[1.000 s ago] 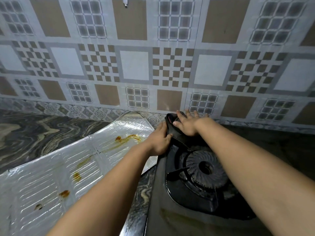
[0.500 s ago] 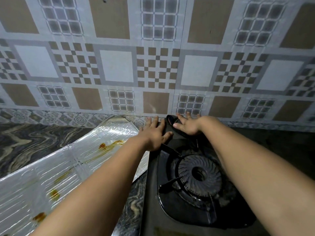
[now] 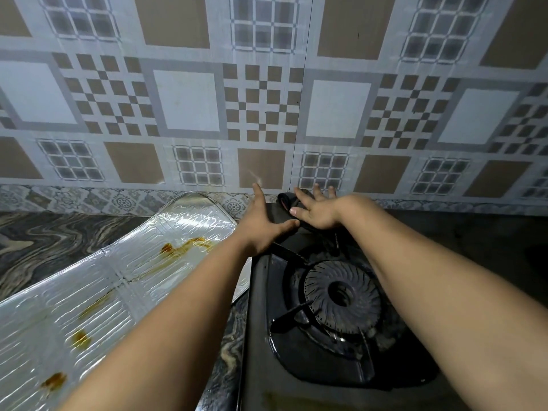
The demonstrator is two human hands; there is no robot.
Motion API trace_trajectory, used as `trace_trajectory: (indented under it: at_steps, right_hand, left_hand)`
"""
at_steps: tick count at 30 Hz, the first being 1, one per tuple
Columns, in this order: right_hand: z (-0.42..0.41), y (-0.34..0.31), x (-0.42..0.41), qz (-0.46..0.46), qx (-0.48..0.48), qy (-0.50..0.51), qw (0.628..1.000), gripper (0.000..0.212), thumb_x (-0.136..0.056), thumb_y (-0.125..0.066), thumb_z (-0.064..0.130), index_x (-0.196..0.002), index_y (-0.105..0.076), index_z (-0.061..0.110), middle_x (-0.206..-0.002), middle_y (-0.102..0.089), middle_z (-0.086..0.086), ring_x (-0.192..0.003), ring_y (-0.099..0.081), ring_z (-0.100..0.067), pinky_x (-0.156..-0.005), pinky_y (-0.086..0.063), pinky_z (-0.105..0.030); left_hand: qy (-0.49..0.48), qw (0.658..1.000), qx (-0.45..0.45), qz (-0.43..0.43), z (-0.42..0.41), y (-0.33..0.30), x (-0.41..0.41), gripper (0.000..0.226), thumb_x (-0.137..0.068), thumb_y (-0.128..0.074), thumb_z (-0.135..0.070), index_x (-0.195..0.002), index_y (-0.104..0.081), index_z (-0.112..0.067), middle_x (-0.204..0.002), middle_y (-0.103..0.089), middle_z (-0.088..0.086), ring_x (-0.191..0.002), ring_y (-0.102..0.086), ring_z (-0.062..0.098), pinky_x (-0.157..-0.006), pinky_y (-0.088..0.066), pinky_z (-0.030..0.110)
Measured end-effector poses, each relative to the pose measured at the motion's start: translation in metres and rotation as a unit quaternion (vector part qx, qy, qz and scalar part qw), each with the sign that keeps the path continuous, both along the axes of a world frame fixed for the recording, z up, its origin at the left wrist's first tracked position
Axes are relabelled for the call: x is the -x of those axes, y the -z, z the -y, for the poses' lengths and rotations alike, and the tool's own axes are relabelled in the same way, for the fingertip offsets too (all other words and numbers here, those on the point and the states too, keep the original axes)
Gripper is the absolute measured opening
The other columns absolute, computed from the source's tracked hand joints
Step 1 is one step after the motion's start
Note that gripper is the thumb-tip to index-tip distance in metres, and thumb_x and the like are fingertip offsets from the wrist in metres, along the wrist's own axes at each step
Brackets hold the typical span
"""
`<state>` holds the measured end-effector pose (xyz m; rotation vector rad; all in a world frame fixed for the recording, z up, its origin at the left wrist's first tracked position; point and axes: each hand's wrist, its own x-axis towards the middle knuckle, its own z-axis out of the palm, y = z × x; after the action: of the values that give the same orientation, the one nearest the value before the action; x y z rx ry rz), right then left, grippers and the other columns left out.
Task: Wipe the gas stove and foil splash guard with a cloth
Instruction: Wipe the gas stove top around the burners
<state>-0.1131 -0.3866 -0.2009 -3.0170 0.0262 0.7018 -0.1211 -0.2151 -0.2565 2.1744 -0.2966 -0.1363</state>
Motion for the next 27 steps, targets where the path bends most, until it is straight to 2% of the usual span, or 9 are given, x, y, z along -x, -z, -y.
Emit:
trace_trajectory:
  at_steps: [3,7,10,13,16,18,20,23,27]
  right_hand:
    - [-0.004,-0.002,0.001,0.001,-0.015,-0.019,1.000,0.070,-0.095,-0.021,0.068,-0.149,0.015,0.045,-0.160,0.025,-0.004,-0.144,0.024,-0.040,-0.115,0.009,-0.062]
    - [-0.019,-0.002,-0.005,-0.006,-0.030,-0.052,0.998,0.069,-0.094,-0.022,0.069,-0.148,0.015,0.049,-0.161,0.022,-0.002,-0.144,0.024,-0.038,-0.113,0.010,-0.061]
    - [-0.033,-0.002,-0.011,0.000,-0.030,-0.065,0.997,0.070,-0.094,-0.022,0.068,-0.150,0.013,0.046,-0.162,0.018,-0.003,-0.145,0.023,-0.038,-0.114,0.009,-0.060]
    - [-0.036,-0.001,-0.015,0.018,-0.029,-0.057,0.998,0.069,-0.094,-0.021,0.069,-0.151,0.009,0.045,-0.163,0.015,-0.003,-0.146,0.021,-0.038,-0.113,0.007,-0.065]
    - [-0.033,0.002,-0.019,0.045,0.005,-0.038,0.998,0.068,-0.092,-0.014,0.072,-0.152,0.005,0.045,-0.163,0.013,-0.001,-0.148,0.016,-0.038,-0.110,0.005,-0.073]
    - [-0.031,0.003,-0.020,0.053,0.013,-0.029,0.998,0.067,-0.092,-0.011,0.073,-0.152,0.004,0.046,-0.163,0.014,-0.001,-0.148,0.016,-0.037,-0.109,0.005,-0.074]
    - [-0.027,0.004,-0.019,0.057,0.014,-0.027,0.998,0.067,-0.092,-0.011,0.073,-0.152,0.003,0.046,-0.164,0.013,-0.001,-0.148,0.015,-0.037,-0.109,0.006,-0.073]
    - [-0.007,0.003,-0.018,0.035,0.018,-0.006,0.999,0.069,-0.090,-0.011,0.075,-0.151,0.005,0.047,-0.163,0.016,0.000,-0.147,0.016,-0.039,-0.110,0.004,-0.073]
    - [0.033,-0.001,-0.013,-0.006,0.014,0.026,1.000,0.071,-0.090,-0.011,0.074,-0.151,0.009,0.045,-0.161,0.020,-0.006,-0.145,0.017,-0.045,-0.116,0.005,-0.064]
  left_hand:
    - [0.014,0.999,0.022,-0.026,-0.002,0.002,-0.003,0.137,-0.072,-0.081,-0.054,-0.154,0.024,-0.020,-0.166,-0.015,0.010,-0.152,-0.020,0.023,-0.122,-0.024,0.039]
    - [0.044,0.996,0.057,-0.052,-0.003,0.004,-0.009,0.163,-0.045,-0.085,-0.071,-0.144,0.038,-0.029,-0.165,-0.024,0.002,-0.150,-0.025,0.016,-0.122,-0.027,0.041]
    - [0.063,0.993,0.091,-0.053,-0.002,0.006,-0.011,0.162,-0.042,-0.088,-0.067,-0.129,0.046,-0.039,-0.166,-0.019,0.001,-0.150,-0.023,0.015,-0.122,-0.027,0.042]
    - [0.054,0.994,0.081,-0.048,-0.004,0.004,-0.009,0.166,-0.038,-0.087,-0.071,-0.134,0.045,-0.038,-0.167,-0.015,0.002,-0.152,-0.019,0.016,-0.123,-0.025,0.041]
    - [0.041,0.999,0.012,-0.025,-0.002,0.002,-0.008,0.160,-0.045,-0.081,-0.079,-0.145,0.036,-0.034,-0.168,-0.008,0.006,-0.154,-0.009,0.020,-0.124,-0.019,0.043]
    - [0.030,0.997,-0.077,-0.009,0.000,-0.003,-0.007,0.147,-0.060,-0.078,-0.073,-0.151,0.028,-0.028,-0.168,0.005,0.011,-0.154,0.005,0.027,-0.125,-0.009,0.046]
    - [0.029,0.987,-0.158,0.001,0.001,-0.010,-0.006,0.138,-0.067,-0.070,-0.077,-0.153,0.024,-0.026,-0.167,0.013,0.011,-0.153,0.013,0.032,-0.124,-0.004,0.051]
    - [0.057,0.967,-0.248,0.014,0.003,-0.016,-0.008,0.130,-0.067,-0.053,-0.089,-0.155,0.021,-0.026,-0.166,0.017,0.004,-0.152,0.015,0.032,-0.121,-0.007,0.061]
    - [0.084,0.943,-0.321,0.018,0.007,-0.023,-0.012,0.124,-0.071,-0.040,-0.092,-0.157,0.015,-0.023,-0.166,0.018,-0.003,-0.152,0.017,0.027,-0.119,0.000,0.065]
